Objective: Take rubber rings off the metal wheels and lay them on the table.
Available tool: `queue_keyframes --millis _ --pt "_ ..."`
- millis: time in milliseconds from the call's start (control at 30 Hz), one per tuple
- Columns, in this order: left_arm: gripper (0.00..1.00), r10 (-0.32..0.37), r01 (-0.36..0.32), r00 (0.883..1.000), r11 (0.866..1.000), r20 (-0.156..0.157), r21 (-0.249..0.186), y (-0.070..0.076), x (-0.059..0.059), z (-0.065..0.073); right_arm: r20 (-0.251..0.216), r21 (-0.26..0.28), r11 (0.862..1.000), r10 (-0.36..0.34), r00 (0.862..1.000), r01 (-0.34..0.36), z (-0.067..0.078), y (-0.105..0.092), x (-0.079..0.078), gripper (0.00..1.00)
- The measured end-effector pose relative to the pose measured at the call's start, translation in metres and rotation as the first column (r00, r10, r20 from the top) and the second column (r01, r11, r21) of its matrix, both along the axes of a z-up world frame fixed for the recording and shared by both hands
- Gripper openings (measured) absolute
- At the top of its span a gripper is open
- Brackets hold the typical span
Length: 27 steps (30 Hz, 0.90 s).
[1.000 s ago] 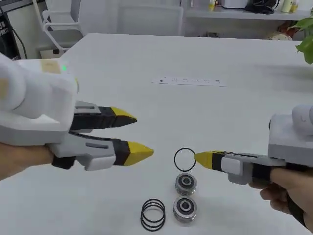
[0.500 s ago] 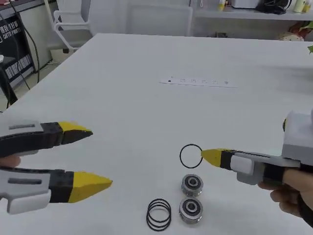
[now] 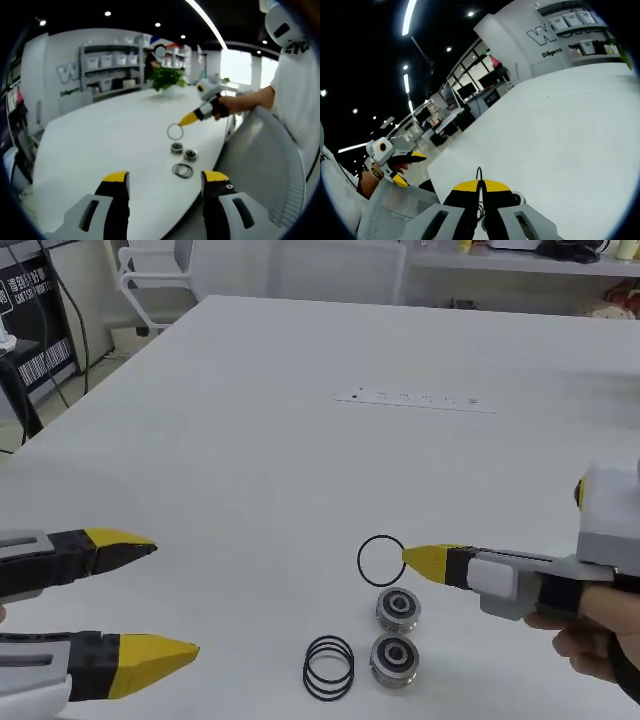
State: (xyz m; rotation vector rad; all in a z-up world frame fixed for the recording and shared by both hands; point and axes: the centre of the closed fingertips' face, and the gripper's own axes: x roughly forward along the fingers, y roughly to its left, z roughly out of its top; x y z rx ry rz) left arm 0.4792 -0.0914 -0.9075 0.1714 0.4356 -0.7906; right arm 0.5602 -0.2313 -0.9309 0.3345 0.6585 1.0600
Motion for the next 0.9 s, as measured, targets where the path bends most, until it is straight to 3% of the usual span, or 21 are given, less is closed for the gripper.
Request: queue_keyframes --millis 233,467,733,900 --pt "0.58 0.011 -0.011 1.0 1.0 -0.014 -0.02 -0.006 -0.001 -0.007 -0.008 -0.034 0.997 0.067 0.998 -0.067 -0.007 0.011 -0.014 0.0" --pt "0.58 0.008 -0.008 1.0 1.0 -0.03 -0.003 -0.007 -0.002 -0.013 -0.037 -0.064 0.987 0.148 0.988 -0.15 -0.019 0.022 -0.031 0.0" --pt "0.61 0.021 -0.022 0.998 1.0 -0.057 -0.014 -0.005 -0.001 -0.019 -0.049 -0.133 0.96 0.244 0.969 -0.248 -0.036 0.029 -0.048 0.0" --pt "0.63 0.026 -0.025 0.997 1.0 -0.079 0.012 -0.003 -0.003 -0.026 -0.072 -0.181 0.931 0.308 0.949 -0.316 -0.052 0.034 -0.062 0.0"
